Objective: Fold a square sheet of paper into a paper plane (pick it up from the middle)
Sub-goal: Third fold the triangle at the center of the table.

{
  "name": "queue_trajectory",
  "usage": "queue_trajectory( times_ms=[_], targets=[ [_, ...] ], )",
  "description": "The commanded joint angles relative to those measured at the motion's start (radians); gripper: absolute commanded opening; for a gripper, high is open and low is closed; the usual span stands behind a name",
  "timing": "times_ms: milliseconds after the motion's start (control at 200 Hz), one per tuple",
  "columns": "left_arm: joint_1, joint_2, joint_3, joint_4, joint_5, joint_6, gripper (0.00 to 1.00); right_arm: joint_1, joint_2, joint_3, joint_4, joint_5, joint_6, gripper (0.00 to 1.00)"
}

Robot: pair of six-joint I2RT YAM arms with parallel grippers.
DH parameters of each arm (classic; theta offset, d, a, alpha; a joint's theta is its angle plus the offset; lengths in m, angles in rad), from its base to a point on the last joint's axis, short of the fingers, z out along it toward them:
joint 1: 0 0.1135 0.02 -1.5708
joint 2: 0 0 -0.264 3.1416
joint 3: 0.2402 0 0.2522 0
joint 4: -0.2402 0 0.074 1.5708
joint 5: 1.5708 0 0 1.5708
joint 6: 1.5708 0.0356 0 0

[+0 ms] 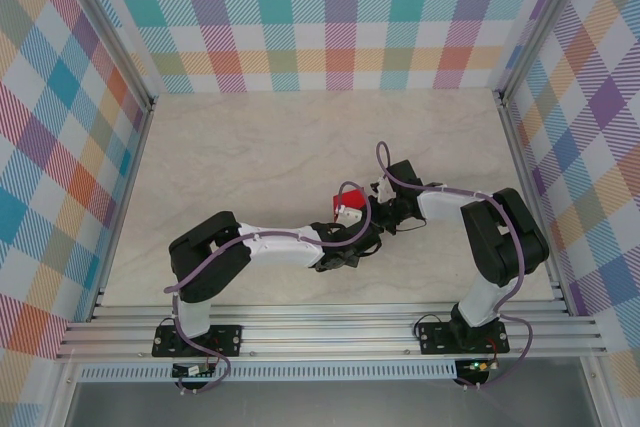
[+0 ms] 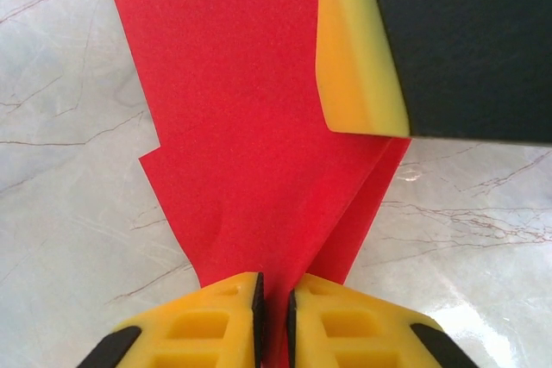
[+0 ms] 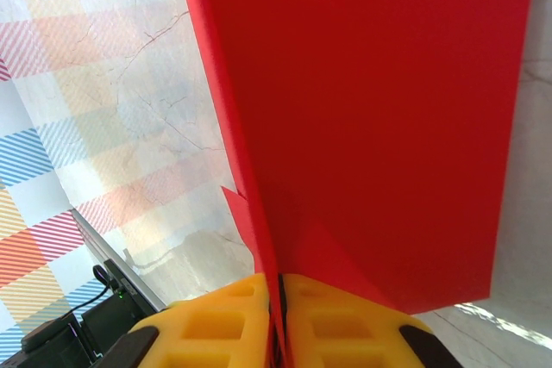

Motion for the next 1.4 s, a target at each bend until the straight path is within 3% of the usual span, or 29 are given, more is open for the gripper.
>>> queue_trajectory(
  times_ms=[0,300,625,915,1085,1200,1400],
  targets=[
    [-0.015,0.007,0.010,-0.021,-0.026,-0.020,0.13,-0.002,-0.010,0.021,-0.024,-0.011,-0.005,0.12],
    [-0.014,-0.028,-0.054,0.053,0.009,-0.015,0.06,-0.002,-0.020,0.041,-0.057,-0.025,-0.025,0.27],
    [0.004,-0.089,-0.180,0.248,0.080,-0.030,0.05,-0.002,-0.030,0.061,-0.098,-0.023,-0.035,0.42],
    [0.050,-0.145,-0.308,0.431,0.214,-0.039,0.05,-0.002,-0.166,0.050,-0.156,0.035,-0.064,0.63],
    [0.094,-0.164,-0.378,0.538,0.318,-0.042,0.05,-0.001,-0.250,0.033,-0.165,0.047,-0.082,0.60],
    [0.127,-0.172,-0.416,0.600,0.378,-0.050,0.05,-0.001,-0.262,0.021,-0.150,0.032,-0.083,0.45],
    [0.168,-0.181,-0.452,0.657,0.452,-0.055,0.05,-0.001,-0.199,0.013,-0.088,-0.038,-0.059,0.30]
  ],
)
